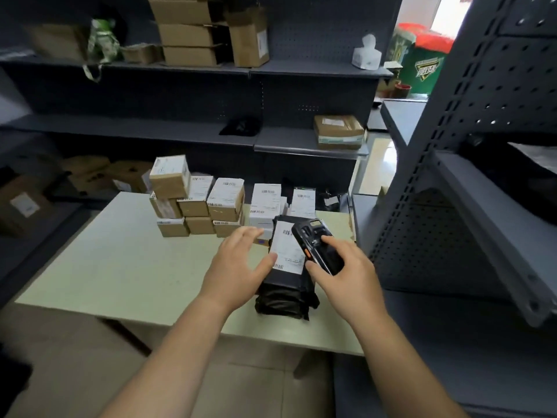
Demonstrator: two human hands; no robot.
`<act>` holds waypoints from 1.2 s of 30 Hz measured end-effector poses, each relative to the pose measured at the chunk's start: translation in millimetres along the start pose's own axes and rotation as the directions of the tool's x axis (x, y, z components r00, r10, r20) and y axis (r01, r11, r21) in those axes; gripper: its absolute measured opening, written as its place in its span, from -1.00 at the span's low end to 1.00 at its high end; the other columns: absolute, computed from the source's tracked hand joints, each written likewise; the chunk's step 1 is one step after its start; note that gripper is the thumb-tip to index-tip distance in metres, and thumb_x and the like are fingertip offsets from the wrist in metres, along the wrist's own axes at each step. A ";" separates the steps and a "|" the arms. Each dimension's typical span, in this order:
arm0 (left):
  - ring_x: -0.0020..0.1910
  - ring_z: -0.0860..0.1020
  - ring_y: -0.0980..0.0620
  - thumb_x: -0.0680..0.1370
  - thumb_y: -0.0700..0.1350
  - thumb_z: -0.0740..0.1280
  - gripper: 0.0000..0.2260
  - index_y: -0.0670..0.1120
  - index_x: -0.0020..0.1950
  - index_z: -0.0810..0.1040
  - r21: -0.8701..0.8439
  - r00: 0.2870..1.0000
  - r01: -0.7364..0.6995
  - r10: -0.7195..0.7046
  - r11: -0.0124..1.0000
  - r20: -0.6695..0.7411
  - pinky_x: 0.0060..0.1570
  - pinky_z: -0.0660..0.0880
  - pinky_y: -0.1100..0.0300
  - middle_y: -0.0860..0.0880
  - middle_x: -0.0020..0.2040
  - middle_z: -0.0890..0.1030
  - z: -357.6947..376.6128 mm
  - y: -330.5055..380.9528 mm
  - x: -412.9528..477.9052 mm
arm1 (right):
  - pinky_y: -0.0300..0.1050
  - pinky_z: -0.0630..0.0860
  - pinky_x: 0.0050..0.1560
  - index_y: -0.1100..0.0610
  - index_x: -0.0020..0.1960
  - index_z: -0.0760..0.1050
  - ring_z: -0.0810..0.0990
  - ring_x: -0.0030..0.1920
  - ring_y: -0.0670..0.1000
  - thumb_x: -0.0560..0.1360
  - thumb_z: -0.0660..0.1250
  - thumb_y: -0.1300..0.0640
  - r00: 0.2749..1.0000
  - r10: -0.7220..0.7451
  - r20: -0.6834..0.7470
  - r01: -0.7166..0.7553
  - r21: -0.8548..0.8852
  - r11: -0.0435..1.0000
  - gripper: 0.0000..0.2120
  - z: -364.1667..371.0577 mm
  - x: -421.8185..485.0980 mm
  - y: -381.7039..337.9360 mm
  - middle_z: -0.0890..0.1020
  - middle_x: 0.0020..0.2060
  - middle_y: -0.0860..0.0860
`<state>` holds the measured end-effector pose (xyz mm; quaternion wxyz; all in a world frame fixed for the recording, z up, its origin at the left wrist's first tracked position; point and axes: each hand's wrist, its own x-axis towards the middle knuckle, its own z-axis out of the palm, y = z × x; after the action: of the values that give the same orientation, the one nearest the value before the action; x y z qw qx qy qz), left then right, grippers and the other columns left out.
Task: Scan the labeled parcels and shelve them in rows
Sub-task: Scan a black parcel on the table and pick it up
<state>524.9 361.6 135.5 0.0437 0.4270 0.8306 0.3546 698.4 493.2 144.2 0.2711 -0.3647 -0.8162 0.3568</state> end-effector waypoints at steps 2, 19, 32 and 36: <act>0.35 0.34 0.12 0.54 0.17 0.31 -0.56 0.09 0.39 0.41 0.016 0.999 0.018 -0.019 1.000 0.038 0.37 0.30 0.13 0.16 0.36 0.39 13.7 -9.0 14.4 | -0.20 0.46 0.12 -0.12 0.31 0.49 0.50 0.10 -0.18 0.41 0.48 -0.10 0.999 0.038 -0.009 -0.038 0.001 0.999 -0.51 6.2 12.7 10.6 0.51 0.09 -0.26; 0.24 0.34 -0.18 0.40 0.44 0.23 -0.29 0.13 0.46 0.23 0.417 0.897 0.147 -0.299 0.897 0.326 0.15 0.40 -0.05 0.01 0.47 0.03 132.4 -5.0 71.6 | -0.21 0.50 0.14 -0.13 0.30 0.51 0.52 0.11 -0.22 0.39 0.46 -0.13 0.946 0.322 -0.038 -0.324 -0.129 0.937 -0.52 -6.4 23.5 75.4 0.54 0.11 -0.26; 0.21 0.34 -0.18 0.37 0.27 0.33 -0.33 0.15 0.44 0.23 0.411 0.899 0.168 -0.310 0.896 0.309 0.16 0.39 -0.02 0.04 0.46 0.07 120.6 -4.6 55.8 | -0.10 0.55 0.11 -0.17 0.29 0.51 0.53 0.10 -0.21 0.37 0.46 -0.14 0.965 0.262 -0.017 -0.262 -0.107 0.959 -0.51 -5.4 17.6 62.5 0.55 0.10 -0.29; 0.25 0.32 -0.15 0.36 0.27 0.33 -0.32 0.17 0.44 0.26 0.359 0.937 0.183 -0.274 0.915 0.219 0.22 0.35 -0.02 0.05 0.47 0.09 98.9 -3.4 47.8 | -0.15 0.52 0.13 -0.18 0.28 0.51 0.52 0.10 -0.23 0.38 0.47 -0.13 0.977 0.211 -0.043 -0.214 -0.076 0.974 -0.53 -13.3 20.4 45.9 0.53 0.09 -0.31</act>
<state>529.6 450.2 70.7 0.1228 0.3708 0.9096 0.1414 714.2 536.4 120.1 0.2306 -0.4665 -0.7813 0.3445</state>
